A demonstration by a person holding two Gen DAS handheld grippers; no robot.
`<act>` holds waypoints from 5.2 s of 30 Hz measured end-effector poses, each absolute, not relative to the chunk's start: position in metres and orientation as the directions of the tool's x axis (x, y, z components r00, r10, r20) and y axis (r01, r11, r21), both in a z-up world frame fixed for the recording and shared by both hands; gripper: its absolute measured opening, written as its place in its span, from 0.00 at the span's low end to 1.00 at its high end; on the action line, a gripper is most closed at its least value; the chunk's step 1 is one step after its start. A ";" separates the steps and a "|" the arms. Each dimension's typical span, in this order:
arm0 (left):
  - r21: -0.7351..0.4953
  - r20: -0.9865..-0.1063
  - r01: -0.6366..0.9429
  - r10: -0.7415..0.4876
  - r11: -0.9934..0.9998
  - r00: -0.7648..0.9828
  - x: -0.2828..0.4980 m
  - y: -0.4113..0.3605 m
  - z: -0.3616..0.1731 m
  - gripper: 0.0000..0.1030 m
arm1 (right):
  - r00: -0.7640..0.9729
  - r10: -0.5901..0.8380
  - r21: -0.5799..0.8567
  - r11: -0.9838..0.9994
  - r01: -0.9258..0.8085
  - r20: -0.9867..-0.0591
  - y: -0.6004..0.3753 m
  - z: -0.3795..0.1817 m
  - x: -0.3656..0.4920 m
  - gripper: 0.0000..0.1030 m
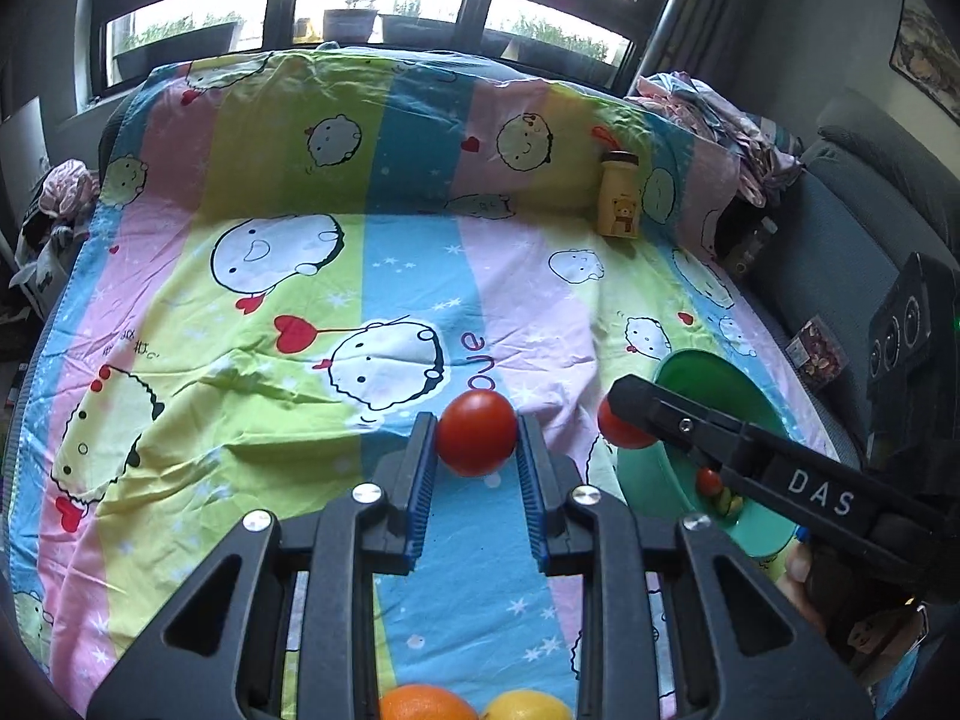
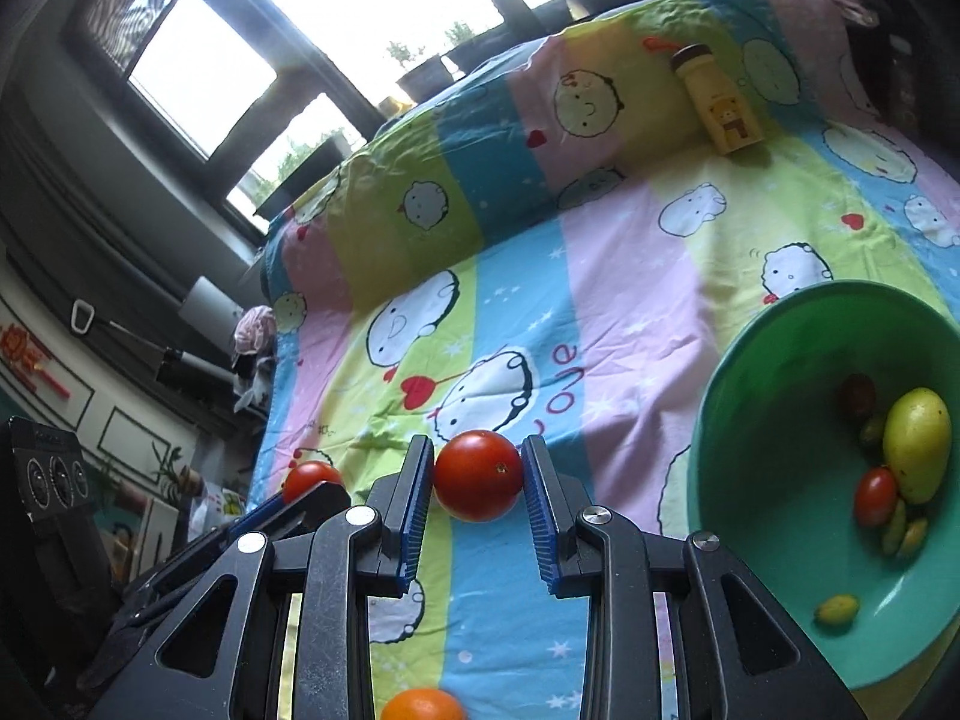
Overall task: Organize fruits
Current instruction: 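Lift and carry both cherry tomatoes in both tools over the basin, then lower both held cherry tomatoes into the green basin, then open the left tool releasing its tomato while the right tool releases its own, then move both open tools to the orange and lemon on the sheet, then close the right tool around the orange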
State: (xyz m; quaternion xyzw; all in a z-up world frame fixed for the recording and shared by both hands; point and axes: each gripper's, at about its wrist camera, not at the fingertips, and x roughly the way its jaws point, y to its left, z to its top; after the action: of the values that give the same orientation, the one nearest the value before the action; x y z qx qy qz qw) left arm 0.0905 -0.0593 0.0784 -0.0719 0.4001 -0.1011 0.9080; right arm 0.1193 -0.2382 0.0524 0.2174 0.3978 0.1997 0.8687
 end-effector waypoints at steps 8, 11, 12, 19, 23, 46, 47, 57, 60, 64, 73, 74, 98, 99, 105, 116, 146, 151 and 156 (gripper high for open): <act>-0.227 -0.712 0.185 -0.292 0.956 0.639 0.102 -0.086 0.065 0.25 | 0.651 0.471 0.548 0.830 -0.100 -0.595 -0.262 0.043 0.115 0.31; -0.243 -0.705 0.220 -0.327 0.945 0.629 0.102 -0.094 0.064 0.25 | 0.662 0.452 0.546 0.834 -0.077 -0.597 -0.270 0.039 0.112 0.31; -0.249 -0.705 0.224 -0.335 0.942 0.625 0.102 -0.096 0.064 0.25 | 0.666 0.444 0.545 0.836 -0.067 -0.599 -0.273 0.038 0.111 0.31; -0.290 -0.700 0.258 -0.388 0.921 0.599 0.102 -0.110 0.058 0.25 | 0.682 0.411 0.547 0.837 -0.019 -0.605 -0.287 0.030 0.104 0.31; -0.304 -0.695 0.287 -0.418 0.908 0.585 0.102 -0.119 0.057 0.25 | 0.690 0.374 0.541 0.840 0.030 -0.619 -0.297 0.026 0.103 0.31; -0.298 -0.720 0.379 -0.467 0.876 0.513 0.107 -0.175 0.043 0.25 | 0.722 0.206 0.528 0.812 0.251 -0.661 -0.360 0.021 0.083 0.31; -0.296 -0.723 0.385 -0.468 0.874 0.508 0.108 -0.179 0.042 0.25 | 0.717 0.198 0.524 0.809 0.265 -0.668 -0.363 0.019 0.083 0.31; -0.270 -0.752 0.422 -0.463 0.866 0.469 0.113 -0.210 0.032 0.25 | 0.696 0.178 0.529 0.782 0.330 -0.696 -0.383 0.009 0.083 0.31; -0.270 -0.759 0.430 -0.465 0.862 0.456 0.114 -0.216 0.029 0.25 | 0.687 0.167 0.520 0.780 0.347 -0.708 -0.386 0.006 0.082 0.31; -0.276 -0.774 0.430 -0.464 0.860 0.431 0.118 -0.221 0.022 0.25 | 0.676 0.154 0.511 0.778 0.367 -0.721 -0.389 0.003 0.082 0.31; -0.265 -0.794 0.429 -0.448 0.863 0.411 0.121 -0.228 0.014 0.25 | 0.652 0.137 0.490 0.776 0.397 -0.746 -0.394 -0.003 0.084 0.31; -0.267 -0.795 0.428 -0.448 0.864 0.409 0.122 -0.228 0.013 0.25 | 0.649 0.135 0.487 0.776 0.400 -0.749 -0.394 -0.004 0.084 0.31; -0.281 -0.799 0.418 -0.452 0.864 0.396 0.123 -0.236 0.009 0.25 | 0.640 0.132 0.482 0.774 0.410 -0.757 -0.398 -0.008 0.085 0.31; -0.282 -0.799 0.421 -0.453 0.862 0.395 0.123 -0.237 0.008 0.25 | 0.641 0.133 0.484 0.773 0.410 -0.756 -0.398 -0.008 0.085 0.31; -0.317 -0.785 0.417 -0.482 0.852 0.388 0.122 -0.235 0.011 0.41 | 0.644 0.137 0.493 0.766 0.413 -0.753 -0.399 -0.008 0.085 0.31; -0.279 -0.748 0.387 -0.452 0.879 0.487 0.090 -0.189 0.043 0.61 | 0.677 0.171 0.517 0.781 0.350 -0.716 -0.389 0.006 0.075 0.48; -0.373 -0.813 -0.014 -0.319 0.928 0.487 -0.033 0.000 -0.026 0.74 | 0.412 0.521 0.513 0.847 -0.140 -0.748 -0.223 -0.029 0.002 0.70; -0.379 -0.811 0.002 -0.333 0.925 0.481 -0.034 -0.001 -0.029 0.74 | 0.379 0.543 0.494 0.840 -0.225 -0.749 -0.205 -0.020 0.016 0.70; -0.390 -0.810 0.013 -0.350 0.921 0.470 -0.034 -0.004 -0.032 0.72 | 0.274 0.567 0.490 0.817 -0.303 -0.777 -0.178 -0.030 0.032 0.70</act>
State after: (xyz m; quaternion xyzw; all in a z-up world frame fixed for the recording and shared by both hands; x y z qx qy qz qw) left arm -0.0340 -0.0043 -0.0320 -0.1673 0.5032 -0.1079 0.8409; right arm 0.0324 -0.1776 -0.0298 0.1230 0.5357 0.2760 0.7885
